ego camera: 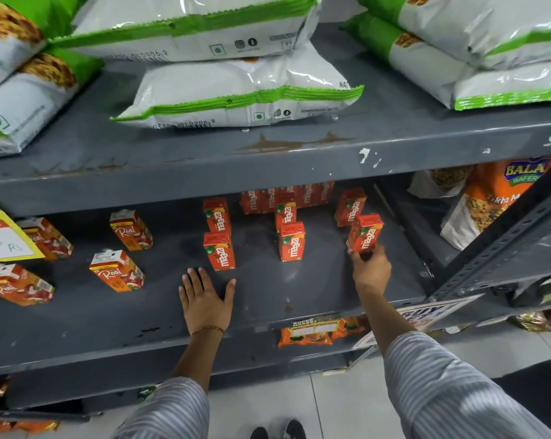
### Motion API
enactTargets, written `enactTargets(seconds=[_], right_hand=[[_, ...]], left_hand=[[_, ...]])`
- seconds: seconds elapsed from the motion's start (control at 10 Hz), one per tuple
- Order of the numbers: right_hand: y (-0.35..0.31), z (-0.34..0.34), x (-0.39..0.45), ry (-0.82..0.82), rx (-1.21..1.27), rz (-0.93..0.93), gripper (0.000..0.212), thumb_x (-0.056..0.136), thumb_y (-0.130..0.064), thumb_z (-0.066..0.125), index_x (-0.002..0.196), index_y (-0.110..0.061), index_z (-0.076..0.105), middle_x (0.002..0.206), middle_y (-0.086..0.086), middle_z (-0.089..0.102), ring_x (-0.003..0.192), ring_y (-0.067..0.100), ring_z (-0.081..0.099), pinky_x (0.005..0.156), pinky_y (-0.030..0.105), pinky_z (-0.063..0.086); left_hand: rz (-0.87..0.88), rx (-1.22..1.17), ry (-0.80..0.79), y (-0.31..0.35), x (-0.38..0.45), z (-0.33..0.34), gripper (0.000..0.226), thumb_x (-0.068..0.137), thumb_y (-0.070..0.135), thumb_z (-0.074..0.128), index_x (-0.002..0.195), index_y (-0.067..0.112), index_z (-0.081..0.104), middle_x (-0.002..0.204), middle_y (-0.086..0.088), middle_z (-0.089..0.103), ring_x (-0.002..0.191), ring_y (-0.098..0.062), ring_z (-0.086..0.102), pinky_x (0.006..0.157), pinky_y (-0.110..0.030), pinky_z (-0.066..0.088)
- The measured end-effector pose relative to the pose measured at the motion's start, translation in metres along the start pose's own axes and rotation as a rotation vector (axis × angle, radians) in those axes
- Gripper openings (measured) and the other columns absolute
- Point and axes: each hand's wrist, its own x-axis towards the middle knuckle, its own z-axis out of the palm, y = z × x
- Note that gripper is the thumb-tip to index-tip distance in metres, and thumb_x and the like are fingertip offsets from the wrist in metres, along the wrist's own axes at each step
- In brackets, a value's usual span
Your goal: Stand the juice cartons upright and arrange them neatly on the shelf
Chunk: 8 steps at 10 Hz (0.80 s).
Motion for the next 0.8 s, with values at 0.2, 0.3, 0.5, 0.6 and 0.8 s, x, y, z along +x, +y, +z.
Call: enactTargets(seconds=[0.2,0.3,0.5,0.6,0.8], right_hand=[[0.0014,0.0004,0.0011,-0.004,0.018,0.016,0.043,0.078,-0.022,0.074,0.113,-0.005,0.056,0.112,0.018,0.067,0.104,0.034,0.063,0.089,0.037,0.047],[0.0013,0.0005,0.0014,0.007,0.005,0.017,0.041,0.078,-0.022,0.073,0.112,-0.005,0.056,0.112,0.019,0.068,0.104,0.035,0.063,0.089,0.038,0.047],[0.0013,0.0012,0.0017,0.002,-0.016,0.031,0.041,0.079,-0.024,0.072,0.111,-0.006,0.054,0.112,0.018,0.067,0.104,0.036,0.063,0.089,0.041,0.048],[0.0040,0.0018,0.0038,0.008,-0.035,0.024,0.040,0.079,-0.024,0.072,0.110,-0.006,0.054,0.111,0.018,0.068,0.103,0.036,0.063,0.088,0.041,0.049],[0.0039,-0.0027,-0.0013,-0.018,-0.002,0.011,0.050,0.076,-0.021,0.075,0.118,-0.007,0.052,0.116,0.015,0.066,0.108,0.034,0.061,0.093,0.042,0.047]], left_hand=[[-0.004,-0.004,0.005,0.0009,-0.0003,-0.0003,0.080,0.090,0.057,0.034,0.145,0.003,0.012,0.156,-0.020,0.011,0.145,-0.031,0.007,0.120,-0.043,0.005],[-0.010,-0.004,0.001,0.0012,-0.0010,-0.0008,0.080,0.090,0.058,0.034,0.145,0.003,0.013,0.156,-0.019,0.011,0.145,-0.031,0.007,0.120,-0.042,0.005],[-0.005,-0.013,0.015,0.0014,-0.0011,0.0000,0.081,0.090,0.058,0.034,0.145,0.003,0.013,0.156,-0.020,0.012,0.145,-0.031,0.007,0.120,-0.043,0.005],[-0.008,-0.012,0.014,0.0001,0.0014,0.0021,0.081,0.090,0.058,0.034,0.145,0.003,0.014,0.156,-0.019,0.012,0.145,-0.031,0.007,0.120,-0.042,0.005],[-0.007,-0.023,0.006,0.0006,0.0019,0.0028,0.081,0.090,0.058,0.032,0.145,0.003,0.011,0.156,-0.020,0.010,0.145,-0.031,0.005,0.120,-0.043,0.003]])
